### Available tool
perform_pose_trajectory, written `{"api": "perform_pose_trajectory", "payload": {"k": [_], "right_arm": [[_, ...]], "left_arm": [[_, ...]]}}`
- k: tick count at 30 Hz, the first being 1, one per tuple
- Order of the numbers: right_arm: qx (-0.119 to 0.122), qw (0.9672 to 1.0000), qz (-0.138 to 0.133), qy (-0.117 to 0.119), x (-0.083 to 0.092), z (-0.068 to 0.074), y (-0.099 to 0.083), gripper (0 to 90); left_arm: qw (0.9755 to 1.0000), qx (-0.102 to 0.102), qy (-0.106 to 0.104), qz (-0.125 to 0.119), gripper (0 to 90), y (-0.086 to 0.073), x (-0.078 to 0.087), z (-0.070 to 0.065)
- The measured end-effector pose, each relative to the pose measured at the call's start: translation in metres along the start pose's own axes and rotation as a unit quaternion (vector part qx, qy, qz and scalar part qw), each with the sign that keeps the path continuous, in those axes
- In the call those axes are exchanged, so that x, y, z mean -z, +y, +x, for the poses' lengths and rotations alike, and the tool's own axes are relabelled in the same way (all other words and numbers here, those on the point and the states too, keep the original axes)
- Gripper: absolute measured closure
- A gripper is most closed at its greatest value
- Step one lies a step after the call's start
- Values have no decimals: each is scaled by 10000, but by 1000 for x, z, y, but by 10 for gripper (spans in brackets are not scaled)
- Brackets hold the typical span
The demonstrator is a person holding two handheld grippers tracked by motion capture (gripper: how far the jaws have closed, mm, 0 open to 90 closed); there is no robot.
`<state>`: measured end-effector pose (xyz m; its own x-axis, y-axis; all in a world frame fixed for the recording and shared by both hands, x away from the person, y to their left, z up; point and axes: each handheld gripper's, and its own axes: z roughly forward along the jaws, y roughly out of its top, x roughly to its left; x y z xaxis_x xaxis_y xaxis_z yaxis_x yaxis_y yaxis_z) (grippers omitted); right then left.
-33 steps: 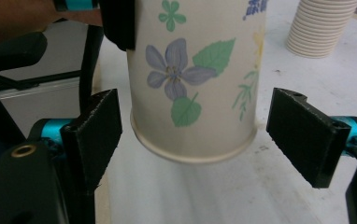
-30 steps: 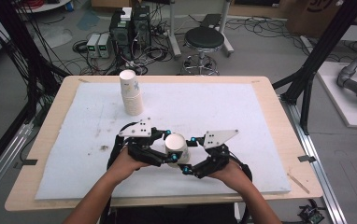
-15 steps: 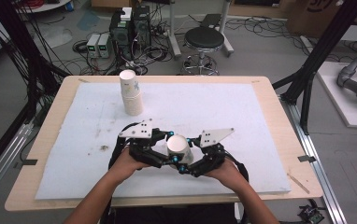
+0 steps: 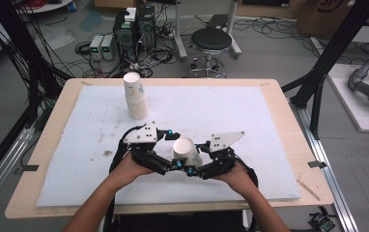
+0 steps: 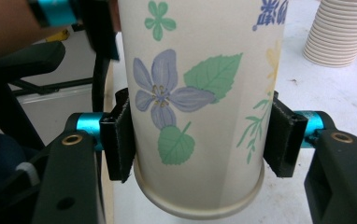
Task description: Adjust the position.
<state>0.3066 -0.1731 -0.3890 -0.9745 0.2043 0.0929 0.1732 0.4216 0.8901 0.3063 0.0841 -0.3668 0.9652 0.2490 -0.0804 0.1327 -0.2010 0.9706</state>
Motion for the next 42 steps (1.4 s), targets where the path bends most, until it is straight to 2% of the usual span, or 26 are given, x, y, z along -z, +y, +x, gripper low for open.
{"api": "perform_pose_trajectory", "payload": {"k": [5, 10, 14, 20, 26, 29, 33, 38, 40, 41, 42], "right_arm": [[80, 9999, 96, -17, 3, -1, 1, 385], [243, 9989, 391, -38, 9, -2, 7, 387], [196, 9983, 548, -69, 13, -4, 11, 375], [365, 9959, 825, -26, 13, -5, 16, 375], [551, 9900, 1298, -49, 6, -3, 18, 373], [602, 9881, 1415, -13, 2, -1, 17, 373], [654, 9850, 1598, -14, -2, 1, 18, 371], [818, 9792, 1854, -35, -4, 5, 24, 371], [829, 9782, 1901, -41, -4, 5, 26, 371], [863, 9751, 2041, -63, -5, 5, 28, 371], [863, 9751, 2041, -63, -5, 5, 28, 371]], "left_arm": [[9998, -94, -143, 139, 158, 5, 2, 0], [9992, -141, -167, 330, 158, 12, 5, 2], [9984, -163, -230, 492, 158, 15, 5, 3], [9965, -192, -284, 757, 158, 17, 2, 4], [9934, -263, -334, 1069, 160, 18, 0, 4], [9901, -292, -392, 1318, 162, 16, -3, 4], [9870, -344, -509, 1484, 169, 14, -7, 2], [9861, -313, -539, 1543, 174, 13, -10, 2], [9853, -324, -564, 1577, 174, 13, -10, 1], [9848, -345, -572, 1606, 187, 13, -10, 1], [9844, -352, -592, 1618, 187, 13, -11, 1]]}}
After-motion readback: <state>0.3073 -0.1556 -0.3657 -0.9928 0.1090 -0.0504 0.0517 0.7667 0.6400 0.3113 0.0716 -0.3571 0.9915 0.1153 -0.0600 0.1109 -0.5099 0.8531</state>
